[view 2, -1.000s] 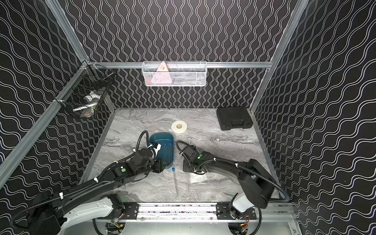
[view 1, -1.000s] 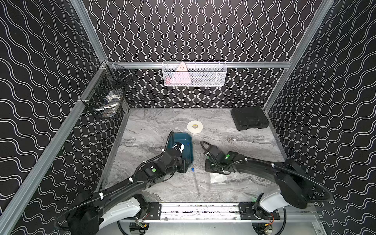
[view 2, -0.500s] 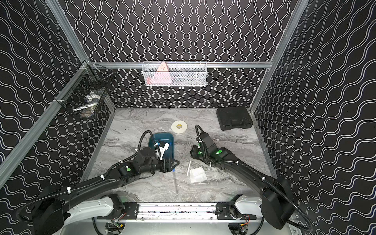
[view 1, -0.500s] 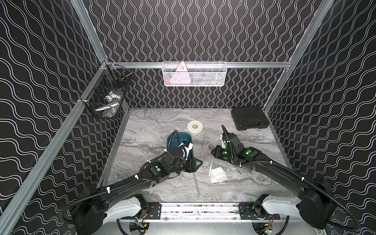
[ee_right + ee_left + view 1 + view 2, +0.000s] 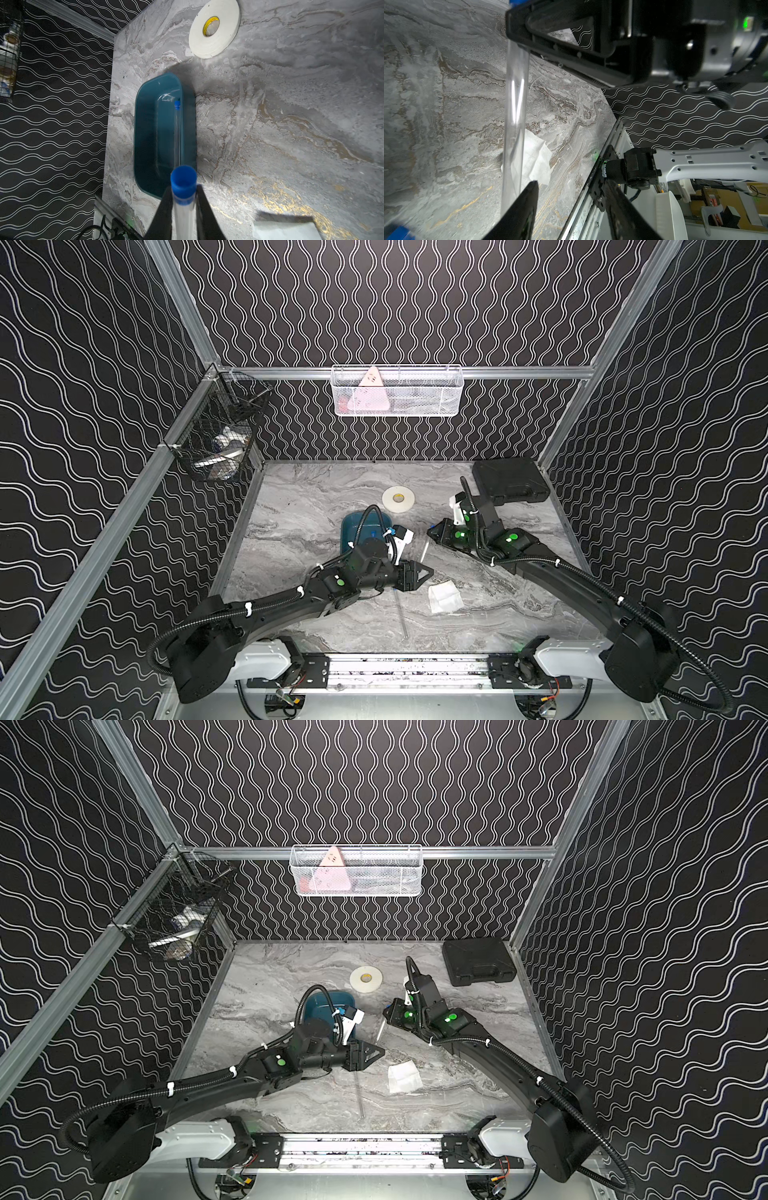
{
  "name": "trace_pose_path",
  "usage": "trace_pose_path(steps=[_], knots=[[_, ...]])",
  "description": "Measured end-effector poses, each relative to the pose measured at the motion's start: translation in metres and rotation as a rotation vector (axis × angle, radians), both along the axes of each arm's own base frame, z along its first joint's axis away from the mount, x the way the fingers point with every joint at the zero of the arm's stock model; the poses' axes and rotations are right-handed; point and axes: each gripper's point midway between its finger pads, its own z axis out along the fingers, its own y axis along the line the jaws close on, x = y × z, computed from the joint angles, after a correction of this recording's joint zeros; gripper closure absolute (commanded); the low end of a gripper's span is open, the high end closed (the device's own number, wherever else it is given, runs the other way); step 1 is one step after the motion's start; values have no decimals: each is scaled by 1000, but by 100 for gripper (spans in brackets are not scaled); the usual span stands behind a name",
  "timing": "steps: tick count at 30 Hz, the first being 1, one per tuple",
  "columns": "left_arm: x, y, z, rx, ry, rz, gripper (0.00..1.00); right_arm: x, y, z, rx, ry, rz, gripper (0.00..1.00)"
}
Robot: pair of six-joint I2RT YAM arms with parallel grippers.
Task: Wipe the exteriors of test tubes
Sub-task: Pick up the test tube at the center of the board.
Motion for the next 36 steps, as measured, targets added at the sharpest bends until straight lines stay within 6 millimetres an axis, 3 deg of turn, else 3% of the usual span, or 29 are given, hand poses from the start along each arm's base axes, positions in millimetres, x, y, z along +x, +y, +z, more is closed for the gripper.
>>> trace_pose_path(steps=[10,18,25,30,36], knots=[[19,8,18,94,-125,53,49,8,-10,24,18,-56,9,81],[29,8,-8,185,-102,71,56,9,-14,39,61,-71,23,81],[33,2,-15,204,-90,61,64,7,-15,43,91,-63,42,81],[32,4,-4,189,-110,64,63,6,-17,44,93,-65,49,81],[30,21,28,174,-187,97,61,7,-23,47,89,-83,42,81]])
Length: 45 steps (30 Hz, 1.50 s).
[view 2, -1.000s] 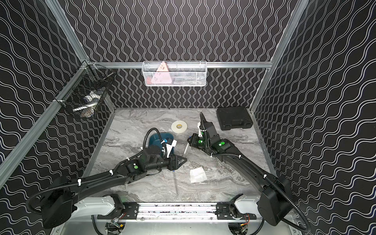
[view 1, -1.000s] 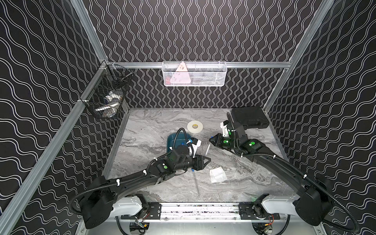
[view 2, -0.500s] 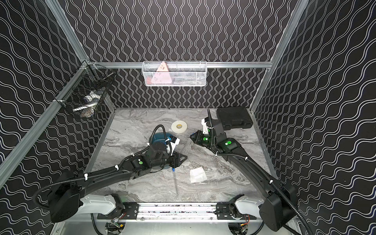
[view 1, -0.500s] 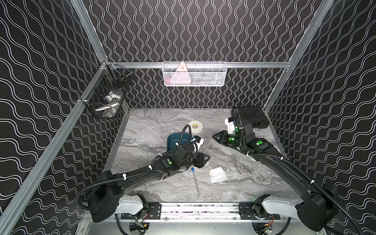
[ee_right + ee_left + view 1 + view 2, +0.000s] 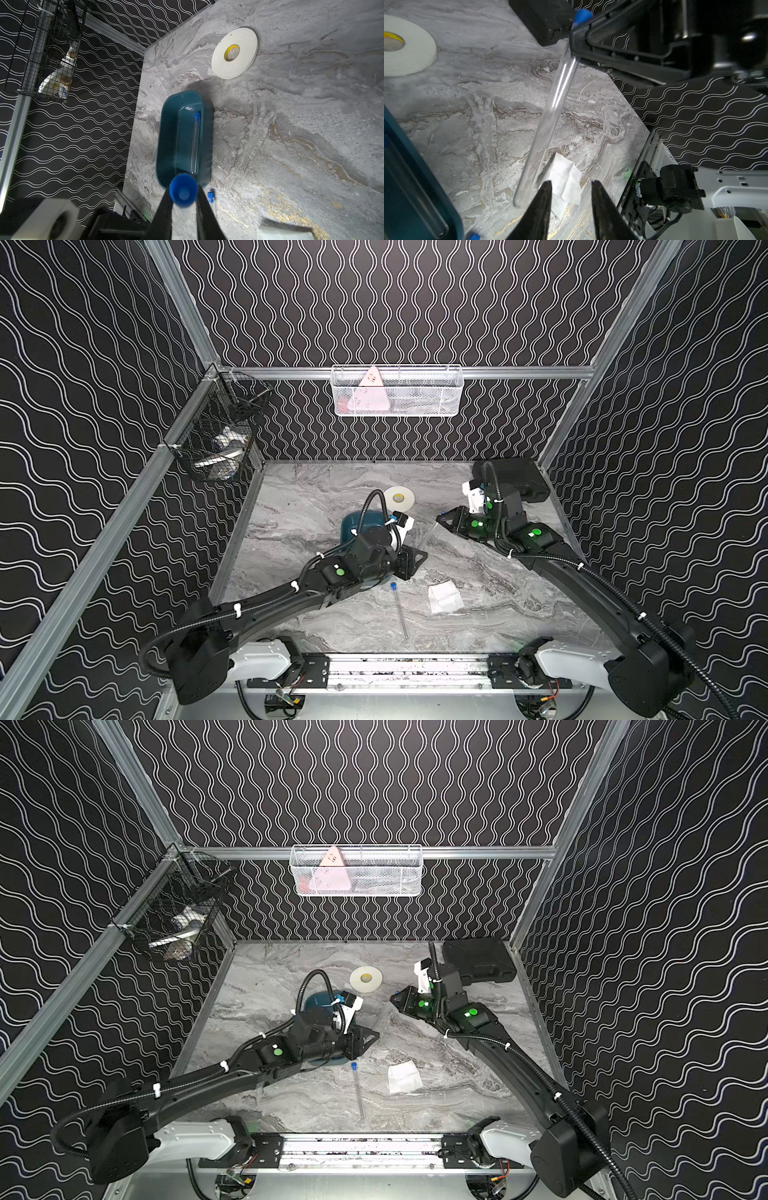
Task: Wipe the exteriors of test tubes
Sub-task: Pick up the test tube at the center of the board.
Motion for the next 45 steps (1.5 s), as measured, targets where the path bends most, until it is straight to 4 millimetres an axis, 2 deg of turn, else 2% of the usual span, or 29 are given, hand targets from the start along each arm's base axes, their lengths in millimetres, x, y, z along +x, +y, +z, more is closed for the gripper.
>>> trace_pose_path(steps=[6,15,19,27,30,31,32,33,34,36,39,45], knots=[[15,15,-4,71,-6,31,53,-2,0,3,7,-2,13,81],[14,0,-22,107,38,-57,51,-7,5,6,31,5,49,81],[14,-5,-25,103,50,-78,59,-9,7,8,43,4,63,81],[9,-14,-29,81,69,-129,83,-9,8,11,52,-3,71,81],[10,-14,-29,80,71,-125,86,-7,10,10,57,-5,76,80],[10,-14,-29,80,71,-125,86,-7,11,9,56,-2,77,77],[10,-14,-28,78,69,-125,86,-7,11,8,58,6,77,66],[10,-15,-28,76,68,-125,86,-7,11,7,56,8,77,49],[10,-15,-28,72,68,-123,86,-6,12,6,56,9,77,39],[11,-14,-29,51,74,-105,86,-5,11,7,52,6,74,25],[13,-11,-35,37,83,-72,85,-2,8,8,29,-12,62,18],[17,-12,-33,1,98,-41,85,-6,-8,0,-43,-19,13,17]])
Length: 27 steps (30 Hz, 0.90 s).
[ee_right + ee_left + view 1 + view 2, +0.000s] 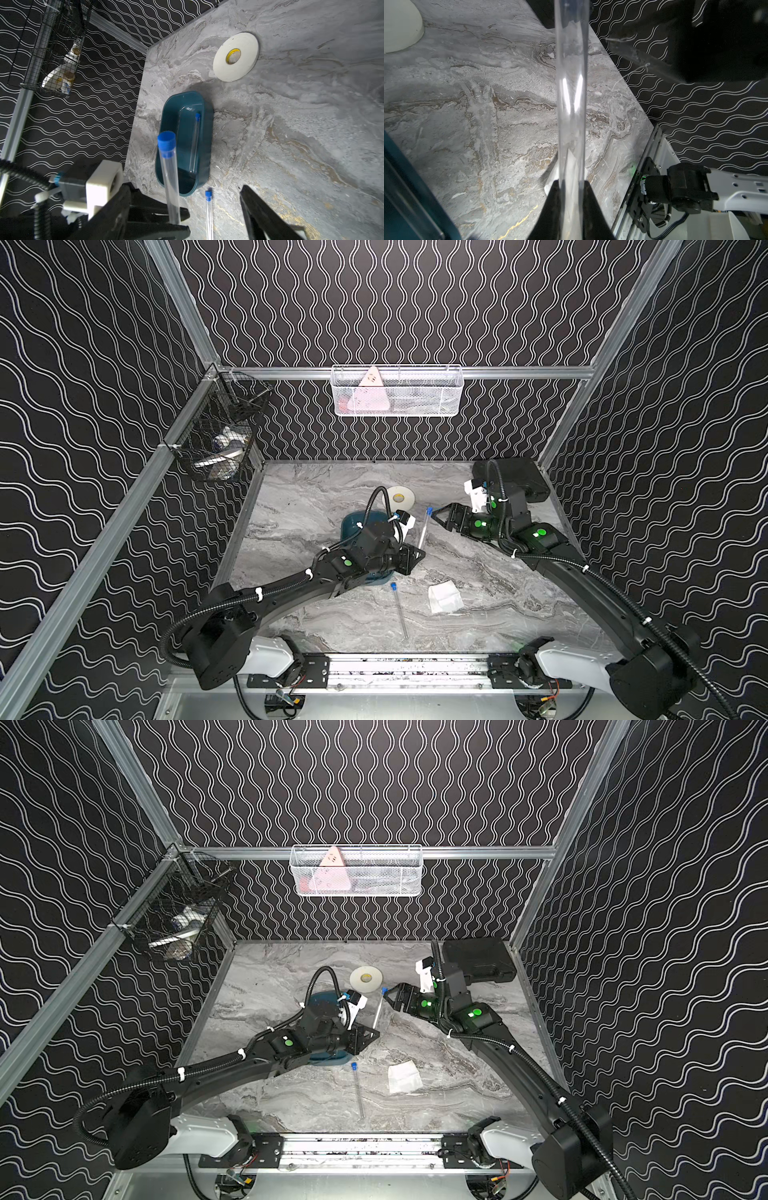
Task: Wipe the exteriors of test tubes
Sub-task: Pick up the test tube at the center of the board, then pick up the cleaning item at the center of the board.
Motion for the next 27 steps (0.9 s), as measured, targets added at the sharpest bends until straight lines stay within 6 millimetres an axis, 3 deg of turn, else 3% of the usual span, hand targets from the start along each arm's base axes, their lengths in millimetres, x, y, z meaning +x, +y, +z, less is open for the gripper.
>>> trace_pose_path(steps=[4,15,20,27], knots=[[2,2,-2,-10,10,22,85,-8,-14,-29,-72,60,-39,18],[-1,6,-2,-25,25,38,85,-49,-49,-134,-268,323,-93,25],[-3,7,-5,-24,33,40,84,-66,-61,-164,-323,407,-109,27],[-6,9,-6,-36,41,48,84,-76,-72,-188,-399,479,-115,32]])
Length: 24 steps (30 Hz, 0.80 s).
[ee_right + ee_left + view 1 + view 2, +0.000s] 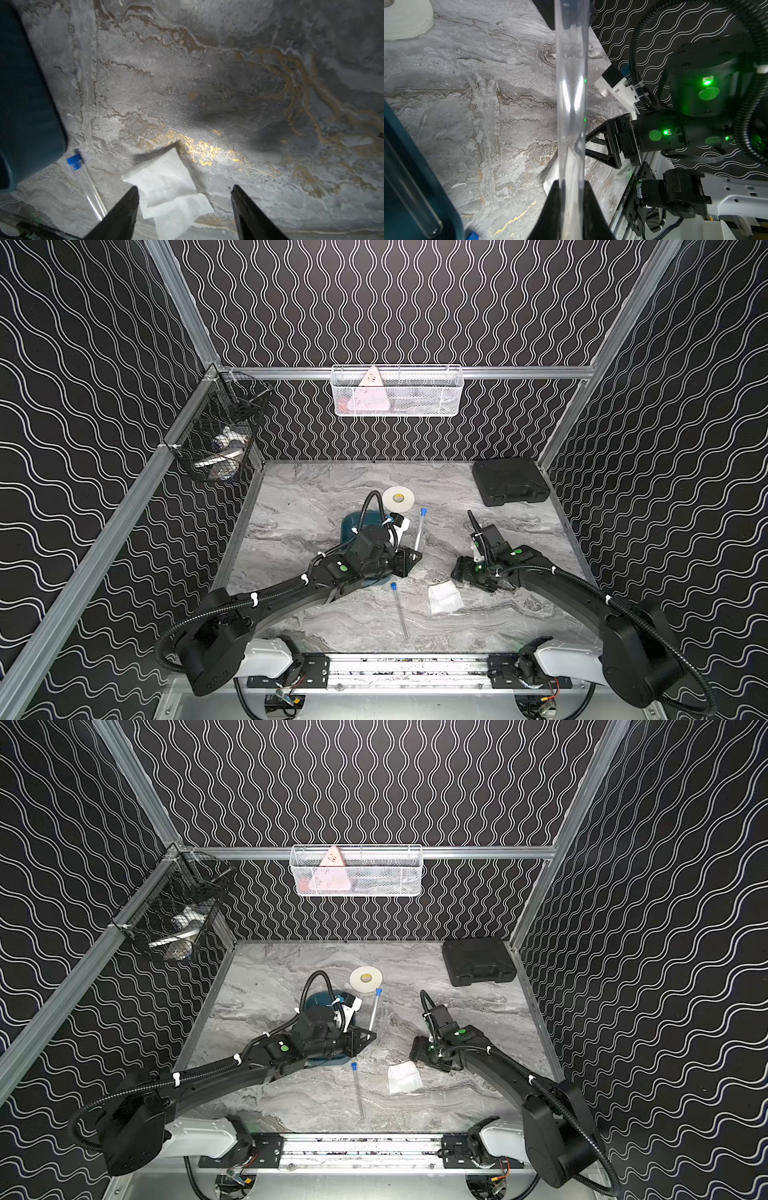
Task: Wipe the exteriors of test tubes
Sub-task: Pick up the cleaning item at the center of the board.
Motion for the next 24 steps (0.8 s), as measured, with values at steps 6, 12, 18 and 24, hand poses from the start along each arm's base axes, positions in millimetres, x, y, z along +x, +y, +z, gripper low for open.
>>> trace_pose_path(steps=[6,12,18,24], knots=[[-4,4,-1,-10,1,5,84,-7,-3,-8,-35,22,20,38],[-6,6,-5,-14,18,12,84,-17,1,-20,-63,68,60,41],[-10,9,-9,-22,17,12,84,-29,18,-22,-81,81,126,47],[-17,15,-16,-26,24,15,84,-45,31,-21,-115,85,166,53]])
